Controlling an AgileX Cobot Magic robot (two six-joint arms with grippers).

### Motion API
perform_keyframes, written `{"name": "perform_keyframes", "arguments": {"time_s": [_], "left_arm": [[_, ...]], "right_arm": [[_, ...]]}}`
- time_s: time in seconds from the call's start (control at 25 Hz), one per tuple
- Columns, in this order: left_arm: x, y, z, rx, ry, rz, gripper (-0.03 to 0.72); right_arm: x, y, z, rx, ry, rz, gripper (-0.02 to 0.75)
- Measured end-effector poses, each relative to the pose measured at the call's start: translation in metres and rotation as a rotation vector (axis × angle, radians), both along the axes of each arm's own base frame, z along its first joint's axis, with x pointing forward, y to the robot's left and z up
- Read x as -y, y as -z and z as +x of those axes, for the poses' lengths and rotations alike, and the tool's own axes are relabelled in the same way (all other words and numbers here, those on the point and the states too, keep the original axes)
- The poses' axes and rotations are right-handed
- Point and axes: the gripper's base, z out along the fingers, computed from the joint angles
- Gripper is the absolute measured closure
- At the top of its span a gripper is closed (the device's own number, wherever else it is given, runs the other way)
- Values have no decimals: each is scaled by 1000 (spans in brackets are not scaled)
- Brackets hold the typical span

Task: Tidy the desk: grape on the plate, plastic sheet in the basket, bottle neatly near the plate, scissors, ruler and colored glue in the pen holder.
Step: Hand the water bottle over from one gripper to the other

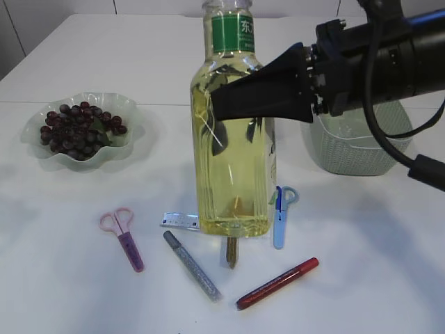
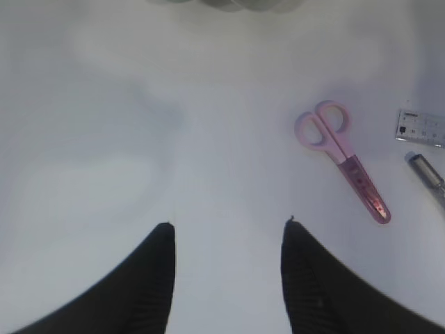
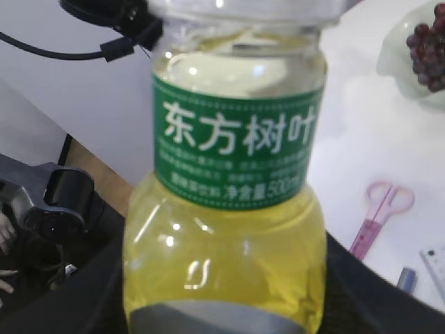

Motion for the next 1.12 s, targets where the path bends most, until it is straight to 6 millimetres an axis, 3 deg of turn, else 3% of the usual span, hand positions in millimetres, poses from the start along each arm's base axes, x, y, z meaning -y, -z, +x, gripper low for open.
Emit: {"name": "perform_keyframes", "arguments": {"time_s": [0.44, 0.72, 0.88, 1.12], "left_arm": [[-1, -1, 2, 23, 2, 14, 326], [3, -9, 17, 206, -26, -41, 328], [16, -16, 27, 382, 32, -41, 329], [44, 9, 23, 659, 87, -83, 352]], "right_arm": [[-1, -8, 3, 130, 7, 71, 291], [-1, -8, 3, 135, 8, 70, 291], [-1, -8, 3, 137, 7, 69, 291], [-2, -10, 4, 131, 22, 99, 291]]}}
